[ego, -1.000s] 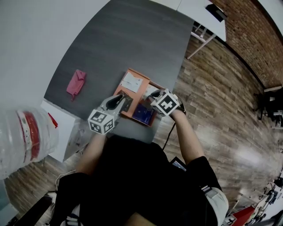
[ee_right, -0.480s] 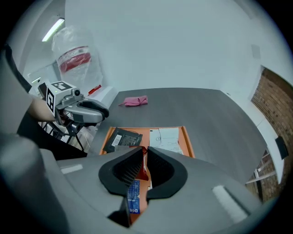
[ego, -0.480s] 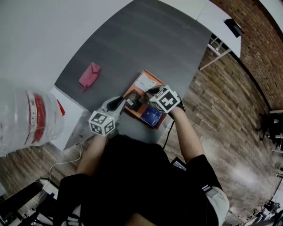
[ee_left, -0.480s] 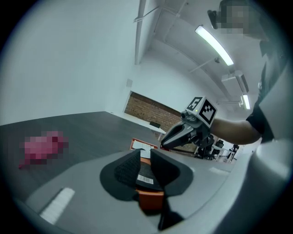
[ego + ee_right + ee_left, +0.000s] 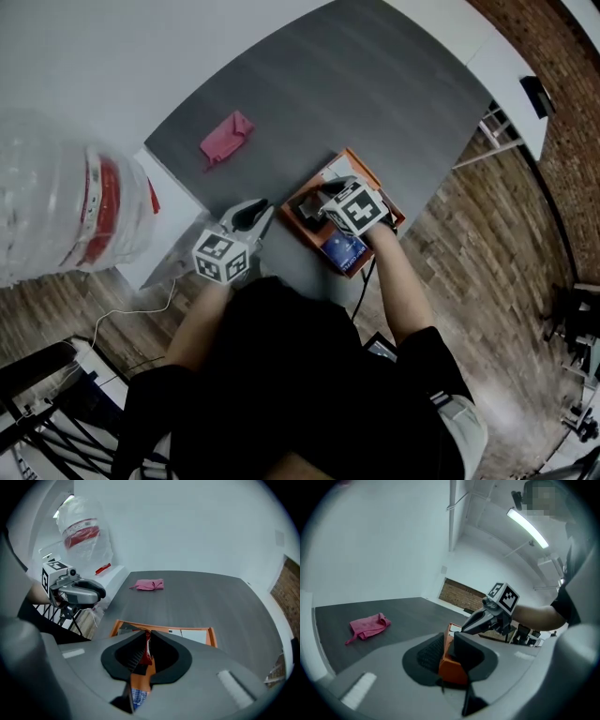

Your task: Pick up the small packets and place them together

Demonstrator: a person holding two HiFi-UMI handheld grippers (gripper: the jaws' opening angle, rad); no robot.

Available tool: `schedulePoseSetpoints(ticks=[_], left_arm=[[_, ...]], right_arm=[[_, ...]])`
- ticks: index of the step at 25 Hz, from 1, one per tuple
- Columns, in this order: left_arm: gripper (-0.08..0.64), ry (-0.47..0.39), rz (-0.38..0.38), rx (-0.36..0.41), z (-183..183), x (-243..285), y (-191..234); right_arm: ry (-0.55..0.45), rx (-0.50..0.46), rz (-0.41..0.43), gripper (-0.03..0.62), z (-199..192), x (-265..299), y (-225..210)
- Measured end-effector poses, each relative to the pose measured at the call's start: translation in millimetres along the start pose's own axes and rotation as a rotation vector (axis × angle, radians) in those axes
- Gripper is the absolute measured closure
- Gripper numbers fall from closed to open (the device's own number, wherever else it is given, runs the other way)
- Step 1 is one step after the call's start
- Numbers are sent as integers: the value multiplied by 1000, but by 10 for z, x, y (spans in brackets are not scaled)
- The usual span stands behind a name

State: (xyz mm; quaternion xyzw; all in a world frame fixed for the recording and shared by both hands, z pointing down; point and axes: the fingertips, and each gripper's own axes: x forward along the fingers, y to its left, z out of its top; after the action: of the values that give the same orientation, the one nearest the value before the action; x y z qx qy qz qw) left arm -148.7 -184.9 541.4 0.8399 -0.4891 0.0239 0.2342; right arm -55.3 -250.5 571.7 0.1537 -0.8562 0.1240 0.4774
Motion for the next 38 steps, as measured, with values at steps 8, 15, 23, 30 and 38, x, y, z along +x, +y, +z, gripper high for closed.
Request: schedulePoseSetpoints(ticks=[8, 15, 23, 30, 38], left_arm=[[494, -5, 26, -28, -82, -93, 47], [493, -7, 31, -27, -89, -91, 20], [494, 7, 14, 4, -64, -40, -117], [494, 39, -40, 60, -110, 85, -448], [503, -79, -103, 112, 60, 118, -1062]], right_arm=[[1, -58, -67, 491, 0, 43, -80], [-30, -52, -54, 477, 35, 30, -47], [-177, -50, -112, 492, 122, -211, -104], [-480, 15, -221, 589, 61, -776, -203], [-782, 84, -190, 589, -356, -1424, 99]])
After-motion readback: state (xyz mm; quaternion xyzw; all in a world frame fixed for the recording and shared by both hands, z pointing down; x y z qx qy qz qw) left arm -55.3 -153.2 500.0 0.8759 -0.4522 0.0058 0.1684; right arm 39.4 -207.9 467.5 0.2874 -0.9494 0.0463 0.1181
